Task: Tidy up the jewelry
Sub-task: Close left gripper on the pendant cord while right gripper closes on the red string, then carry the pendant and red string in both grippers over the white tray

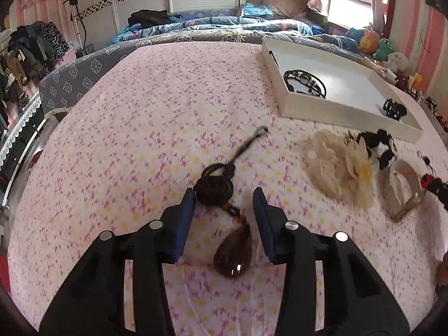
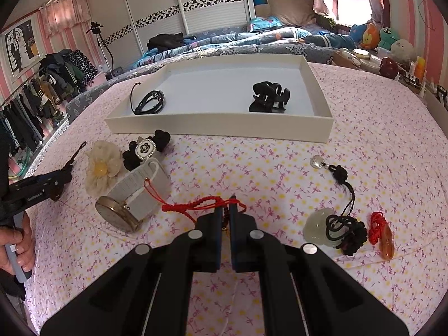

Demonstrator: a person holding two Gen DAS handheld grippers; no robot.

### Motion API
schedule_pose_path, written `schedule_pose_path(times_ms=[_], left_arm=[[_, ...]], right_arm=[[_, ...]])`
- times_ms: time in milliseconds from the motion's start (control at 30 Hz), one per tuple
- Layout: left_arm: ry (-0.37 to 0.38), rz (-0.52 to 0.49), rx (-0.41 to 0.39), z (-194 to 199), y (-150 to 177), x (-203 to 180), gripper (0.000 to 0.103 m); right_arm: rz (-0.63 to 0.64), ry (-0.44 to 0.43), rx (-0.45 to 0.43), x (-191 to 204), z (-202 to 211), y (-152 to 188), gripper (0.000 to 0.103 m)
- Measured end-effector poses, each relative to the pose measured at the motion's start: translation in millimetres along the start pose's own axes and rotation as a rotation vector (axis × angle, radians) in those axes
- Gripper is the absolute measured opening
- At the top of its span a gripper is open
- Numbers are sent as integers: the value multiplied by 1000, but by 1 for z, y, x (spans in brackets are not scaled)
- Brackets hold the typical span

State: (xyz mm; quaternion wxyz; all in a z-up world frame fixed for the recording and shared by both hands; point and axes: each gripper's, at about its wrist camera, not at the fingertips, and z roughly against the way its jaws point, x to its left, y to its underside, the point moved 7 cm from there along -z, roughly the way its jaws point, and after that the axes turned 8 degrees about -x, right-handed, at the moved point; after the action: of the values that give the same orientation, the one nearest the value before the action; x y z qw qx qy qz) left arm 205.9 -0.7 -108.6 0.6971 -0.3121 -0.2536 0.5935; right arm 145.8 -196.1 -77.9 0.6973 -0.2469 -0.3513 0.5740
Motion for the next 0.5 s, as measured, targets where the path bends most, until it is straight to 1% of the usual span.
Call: schedule_pose_path(times_ms=[33,67,100,167,300,400,500], left_arm=[[-1,2,-1,-2,-2,0,37],[-3,2,-3,-4,-5,0,24],[2,2,-5,-5,-5,-1,19],[14,13,-9,-5,-6,-3,17],[32,33,-32,2,-8,-3,17],[39,18,-47,12,-11,-7,17],[52,13,-85,27,-22,-13,17]], right_arm=[[0,0,0,0,0,0,4],[0,0,0,0,0,0,4],[0,0,0,0,0,0,4],[-2,1,0,0,0,0,4],[0,1,-13,0,1,0,4],[9,-6,-30,2,7,-4,4],[18,-18,-60,6,18,-12,4]])
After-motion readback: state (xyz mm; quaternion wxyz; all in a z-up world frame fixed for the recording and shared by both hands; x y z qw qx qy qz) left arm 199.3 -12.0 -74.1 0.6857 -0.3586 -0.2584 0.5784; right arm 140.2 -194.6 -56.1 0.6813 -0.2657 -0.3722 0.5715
